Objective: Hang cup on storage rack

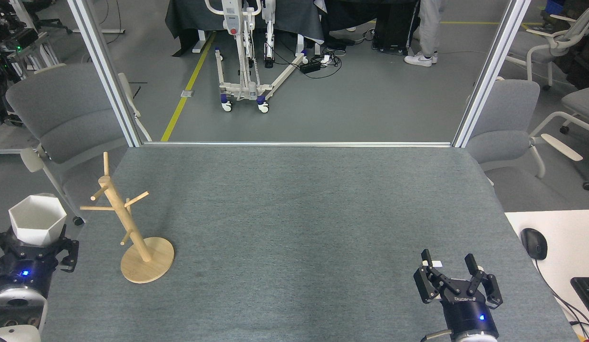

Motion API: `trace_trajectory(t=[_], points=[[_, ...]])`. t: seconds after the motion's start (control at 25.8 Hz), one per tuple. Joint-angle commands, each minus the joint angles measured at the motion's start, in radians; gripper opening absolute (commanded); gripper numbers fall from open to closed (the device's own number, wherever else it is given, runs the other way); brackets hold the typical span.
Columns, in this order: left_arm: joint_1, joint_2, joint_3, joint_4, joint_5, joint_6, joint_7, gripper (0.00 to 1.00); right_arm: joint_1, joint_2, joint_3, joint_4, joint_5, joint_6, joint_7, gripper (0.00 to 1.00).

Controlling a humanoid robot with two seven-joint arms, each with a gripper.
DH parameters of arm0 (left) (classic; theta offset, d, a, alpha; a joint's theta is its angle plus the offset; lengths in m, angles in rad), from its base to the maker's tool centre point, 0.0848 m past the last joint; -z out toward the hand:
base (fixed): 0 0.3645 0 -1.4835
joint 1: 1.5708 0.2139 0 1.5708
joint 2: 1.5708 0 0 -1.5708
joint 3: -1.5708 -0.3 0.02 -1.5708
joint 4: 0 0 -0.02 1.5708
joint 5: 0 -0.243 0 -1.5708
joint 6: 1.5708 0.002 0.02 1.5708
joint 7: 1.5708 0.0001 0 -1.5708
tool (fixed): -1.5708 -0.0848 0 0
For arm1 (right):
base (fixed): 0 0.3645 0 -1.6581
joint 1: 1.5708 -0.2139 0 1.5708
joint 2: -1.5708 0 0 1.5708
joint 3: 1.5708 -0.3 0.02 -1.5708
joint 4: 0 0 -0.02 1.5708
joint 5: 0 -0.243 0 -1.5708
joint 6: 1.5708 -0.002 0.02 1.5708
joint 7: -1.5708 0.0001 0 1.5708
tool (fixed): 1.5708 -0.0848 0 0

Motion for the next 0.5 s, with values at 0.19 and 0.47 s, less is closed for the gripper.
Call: trace_trajectory(t=[0.19,0.47], points=[[0.0,-0.019,-0.039,0.0,-0.039,0.002,-0.002,0.0,0.001,0.003,0.001,0.016,0.002,0.001,-0.008,1.0],[-0.004,-0.054,-0.043,0.003,-0.071,0.002,-0.002,0.0,0.002,0.003,0.001,0.016,0.003,-0.001,-0.005,1.0]])
